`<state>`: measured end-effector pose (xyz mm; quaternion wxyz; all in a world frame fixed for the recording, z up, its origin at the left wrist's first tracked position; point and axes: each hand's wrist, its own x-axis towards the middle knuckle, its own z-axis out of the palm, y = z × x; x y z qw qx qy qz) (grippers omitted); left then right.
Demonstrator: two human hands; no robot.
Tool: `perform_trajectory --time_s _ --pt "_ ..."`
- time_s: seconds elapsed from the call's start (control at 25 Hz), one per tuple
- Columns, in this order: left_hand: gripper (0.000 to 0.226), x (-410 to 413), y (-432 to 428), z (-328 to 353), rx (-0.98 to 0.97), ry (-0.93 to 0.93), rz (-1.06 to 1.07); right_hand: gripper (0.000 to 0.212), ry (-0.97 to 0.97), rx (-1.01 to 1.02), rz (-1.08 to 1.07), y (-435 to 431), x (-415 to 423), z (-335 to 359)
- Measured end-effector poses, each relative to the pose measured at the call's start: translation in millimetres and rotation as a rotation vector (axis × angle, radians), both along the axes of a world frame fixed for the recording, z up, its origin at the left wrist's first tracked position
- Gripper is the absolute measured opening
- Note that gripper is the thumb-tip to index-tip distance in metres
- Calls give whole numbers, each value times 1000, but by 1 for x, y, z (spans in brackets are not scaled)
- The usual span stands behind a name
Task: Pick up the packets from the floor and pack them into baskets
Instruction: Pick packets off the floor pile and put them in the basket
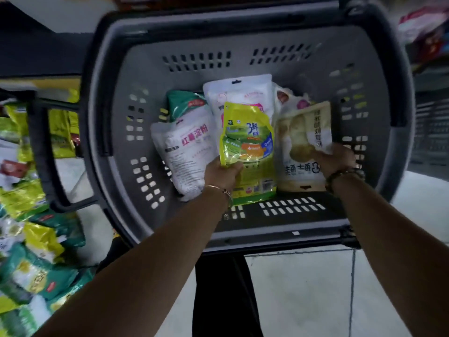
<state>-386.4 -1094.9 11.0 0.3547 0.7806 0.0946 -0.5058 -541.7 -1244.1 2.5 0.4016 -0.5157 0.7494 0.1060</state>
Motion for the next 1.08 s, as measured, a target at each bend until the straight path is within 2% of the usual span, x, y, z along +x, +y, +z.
perform_trajectory --time_s 0.2,0.32,0.4,0.44,0.52,0.6,0.64,0.76,0.88,1.08 --pt "28 -11 -8 -40 149 -118 -171 58 213 121 256 -8 2 -46" --pt "36 -15 -12 -36 202 -201 -199 85 271 57 267 -9 6 -51" --pt "58 -18 -12 -22 175 -344 -209 101 279 -57 468 -5 7 -46" --pt "72 -19 -11 -19 126 -475 -309 102 254 -93 581 -2 7 -47" --pt "93 -22 -13 -20 61 -707 -807 98 164 -38 740 2 5 -57" --pt "105 -23 -17 -30 86 -742 -1299 106 98 156 797 6 2 -66" --pt "109 -24 -16 -38 119 -731 -1425 112 80 239 793 7 0 -68" --pt "101 -29 -15 -57 141 -784 -1480 122 104 268 797 13 0 -72" --pt "88 -33 -21 -62 145 -793 -1500 113 167 190 751 23 6 -79" --pt "98 -15 -36 -50 49 -662 -1520 97 222 181 769 19 14 -64"
